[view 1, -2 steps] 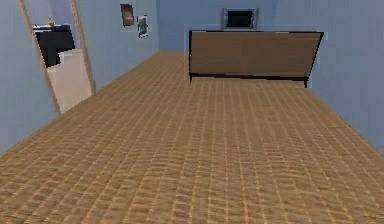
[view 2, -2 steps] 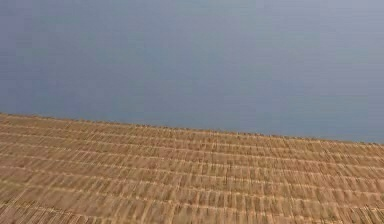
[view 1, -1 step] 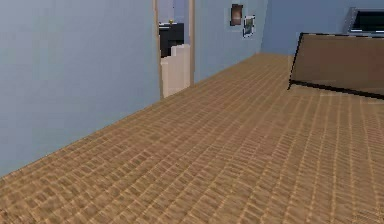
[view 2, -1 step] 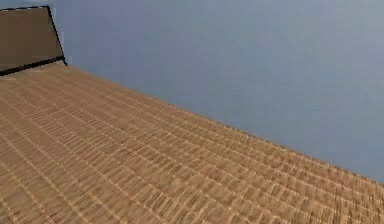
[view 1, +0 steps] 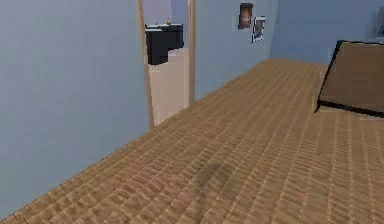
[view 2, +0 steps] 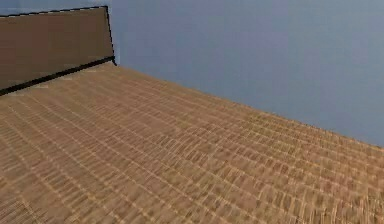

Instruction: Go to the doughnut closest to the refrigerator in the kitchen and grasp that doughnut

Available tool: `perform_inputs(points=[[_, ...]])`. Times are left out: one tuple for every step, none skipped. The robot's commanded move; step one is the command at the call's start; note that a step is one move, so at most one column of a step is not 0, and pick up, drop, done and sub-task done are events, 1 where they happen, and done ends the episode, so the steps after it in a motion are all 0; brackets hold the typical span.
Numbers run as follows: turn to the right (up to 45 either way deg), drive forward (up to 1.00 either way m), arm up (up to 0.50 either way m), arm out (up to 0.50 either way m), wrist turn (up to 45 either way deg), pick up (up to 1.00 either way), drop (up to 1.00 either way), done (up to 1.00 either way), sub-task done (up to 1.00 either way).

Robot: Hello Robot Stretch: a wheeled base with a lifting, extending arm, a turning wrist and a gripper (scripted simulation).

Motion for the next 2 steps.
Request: perform_inputs(points=[[0.0, 1.0, 0.0, 0.0, 0.0, 0.0, 0.0, 0.0, 0.0], [0.0, 1.0, 0.0, 0.0, 0.0, 0.0, 0.0, 0.0, 0.0]])
